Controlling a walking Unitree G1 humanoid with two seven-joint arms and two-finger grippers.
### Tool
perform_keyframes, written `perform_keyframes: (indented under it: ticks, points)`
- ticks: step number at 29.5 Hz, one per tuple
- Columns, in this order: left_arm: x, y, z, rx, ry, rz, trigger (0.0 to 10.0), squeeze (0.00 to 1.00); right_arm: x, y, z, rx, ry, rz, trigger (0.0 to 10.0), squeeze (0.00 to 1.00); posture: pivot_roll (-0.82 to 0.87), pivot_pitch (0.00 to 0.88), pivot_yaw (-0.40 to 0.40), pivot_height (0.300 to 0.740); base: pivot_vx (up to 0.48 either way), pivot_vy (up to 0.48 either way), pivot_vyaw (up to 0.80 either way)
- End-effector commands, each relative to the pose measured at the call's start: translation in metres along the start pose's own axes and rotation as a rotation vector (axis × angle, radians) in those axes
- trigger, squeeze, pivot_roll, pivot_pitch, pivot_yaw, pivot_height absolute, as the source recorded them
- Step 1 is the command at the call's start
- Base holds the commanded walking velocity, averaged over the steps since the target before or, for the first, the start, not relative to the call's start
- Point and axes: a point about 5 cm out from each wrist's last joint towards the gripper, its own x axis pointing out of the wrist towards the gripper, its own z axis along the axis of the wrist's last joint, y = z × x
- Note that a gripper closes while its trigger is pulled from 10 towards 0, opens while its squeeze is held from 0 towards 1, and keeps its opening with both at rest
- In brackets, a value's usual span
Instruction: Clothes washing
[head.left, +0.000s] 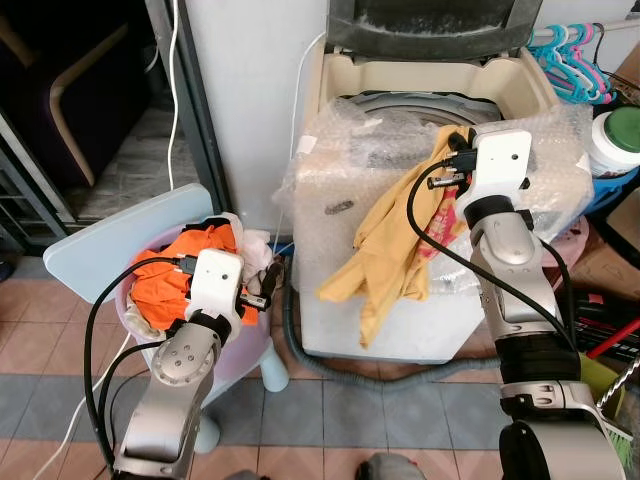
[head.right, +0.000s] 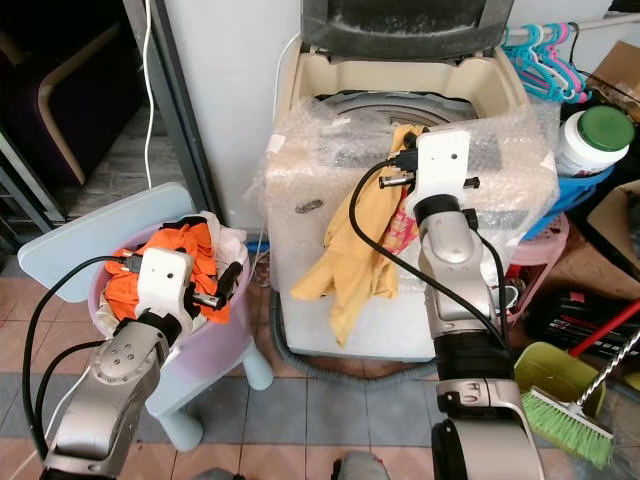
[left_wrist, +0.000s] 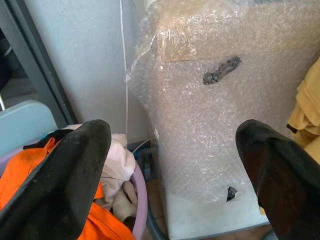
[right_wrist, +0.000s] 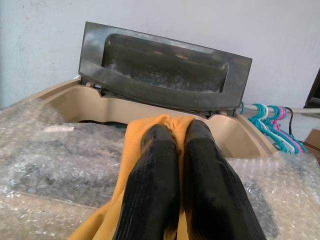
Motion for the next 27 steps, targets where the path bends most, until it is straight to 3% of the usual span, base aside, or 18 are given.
perform_keyframes:
  ticks: [1, 6, 10, 13, 19, 21, 27]
  points:
    - [-0.004, 0.011, -0.007, 0.010, 0.029, 0.057, 10.0, 0.00, 0.008, 0.006, 0.020, -0.001, -0.090, 0.017, 10.0, 0.00, -0.03, 0.009, 0.028, 0.740, 0.480, 0.000, 0.00]
    - [-0.002, 0.006, -0.007, -0.031, 0.032, 0.074, 10.0, 0.00, 0.015, 0.003, 0.026, -0.018, -0.118, 0.039, 10.0, 0.00, -0.02, 0.007, 0.028, 0.740, 0.480, 0.000, 0.00]
    - [-0.001, 0.008, -0.006, -0.055, 0.031, 0.114, 10.0, 0.00, 0.028, 0.003, 0.043, -0.032, -0.178, 0.084, 10.0, 0.00, -0.02, 0.005, 0.029, 0.740, 0.466, 0.000, 0.00]
    - [-0.002, 0.010, -0.008, -0.072, 0.035, 0.123, 10.0, 0.00, 0.043, -0.001, 0.066, -0.093, -0.247, 0.115, 10.0, 0.00, -0.02, 0.004, 0.026, 0.740, 0.428, 0.000, 0.00]
    - [-0.002, 0.013, -0.009, -0.071, 0.045, 0.148, 10.0, 0.00, 0.067, -0.014, 0.104, -0.121, -0.339, 0.136, 10.0, 0.00, -0.01, 0.012, 0.022, 0.740, 0.418, 0.000, 0.00]
    - [0.000, 0.011, -0.009, -0.078, 0.049, 0.154, 10.0, 0.00, 0.080, -0.018, 0.141, -0.199, -0.436, 0.165, 10.0, 0.00, -0.01, 0.008, 0.021, 0.740, 0.122, 0.000, 0.00]
    - [0.001, 0.007, -0.007, -0.065, 0.043, 0.130, 10.0, 0.00, 0.088, -0.026, 0.177, -0.206, -0.523, 0.126, 10.0, 0.00, -0.02, 0.006, 0.015, 0.740, 0.000, 0.000, 0.00]
